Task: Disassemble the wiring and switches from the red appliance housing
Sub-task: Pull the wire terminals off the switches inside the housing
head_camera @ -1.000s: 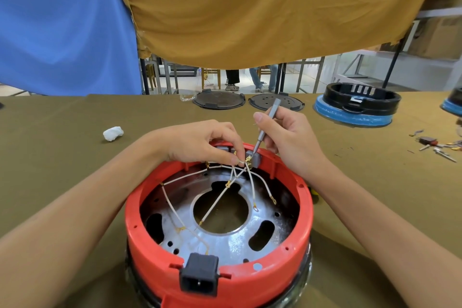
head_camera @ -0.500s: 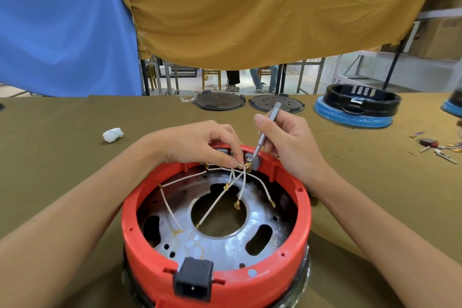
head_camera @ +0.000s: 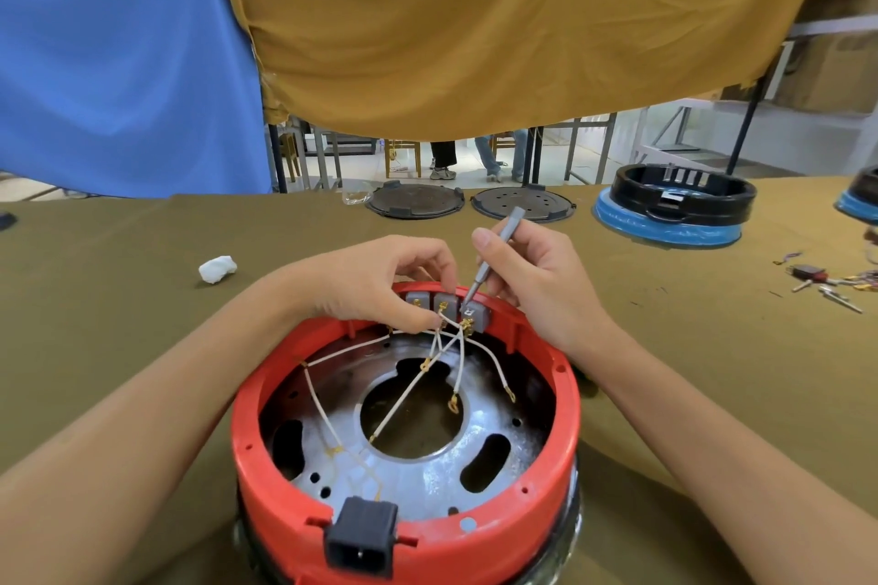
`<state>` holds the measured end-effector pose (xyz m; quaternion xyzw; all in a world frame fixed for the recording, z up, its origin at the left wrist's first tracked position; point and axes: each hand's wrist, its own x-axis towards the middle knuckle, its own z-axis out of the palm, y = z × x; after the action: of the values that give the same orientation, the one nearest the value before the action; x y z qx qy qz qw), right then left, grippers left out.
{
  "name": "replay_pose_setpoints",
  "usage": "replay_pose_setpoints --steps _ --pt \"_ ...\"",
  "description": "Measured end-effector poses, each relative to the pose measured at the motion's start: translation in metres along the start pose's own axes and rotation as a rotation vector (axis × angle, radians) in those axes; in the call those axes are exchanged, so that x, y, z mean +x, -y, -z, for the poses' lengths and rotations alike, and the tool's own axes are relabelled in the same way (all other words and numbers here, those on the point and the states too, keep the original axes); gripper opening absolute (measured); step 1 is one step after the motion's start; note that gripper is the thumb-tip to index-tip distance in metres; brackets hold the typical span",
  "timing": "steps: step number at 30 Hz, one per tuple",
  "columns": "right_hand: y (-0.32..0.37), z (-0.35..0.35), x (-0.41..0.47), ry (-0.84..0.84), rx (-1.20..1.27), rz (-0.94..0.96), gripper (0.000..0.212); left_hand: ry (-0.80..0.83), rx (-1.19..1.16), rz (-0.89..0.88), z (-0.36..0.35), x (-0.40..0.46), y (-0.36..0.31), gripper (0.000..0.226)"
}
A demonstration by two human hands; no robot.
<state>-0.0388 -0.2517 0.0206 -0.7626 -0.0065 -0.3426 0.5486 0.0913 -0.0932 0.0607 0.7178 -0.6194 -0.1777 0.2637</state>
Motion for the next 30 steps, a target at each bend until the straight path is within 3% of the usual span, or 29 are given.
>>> replay_pose_setpoints --steps 7,12,16,30 --pt "0.000 0.001 0.000 -0.007 -0.044 -0.019 0.025 -0.091 0.242 0.014 0.001 -0.017 0.005 0.013" --pt "0.002 0.003 -0.002 0.006 -0.056 -0.073 0.028 -0.159 0.231 -0.053 -0.008 -0.020 0.007 0.001" --pt "0.004 0.001 -0.003 0.000 -0.082 -0.081 0.031 -0.155 0.209 -0.051 -0.009 -0.022 0.007 0.003" --pt "0.015 0.001 -0.002 0.053 -0.276 0.066 0.019 -0.152 0.167 -0.039 -0.010 -0.023 0.007 0.008"
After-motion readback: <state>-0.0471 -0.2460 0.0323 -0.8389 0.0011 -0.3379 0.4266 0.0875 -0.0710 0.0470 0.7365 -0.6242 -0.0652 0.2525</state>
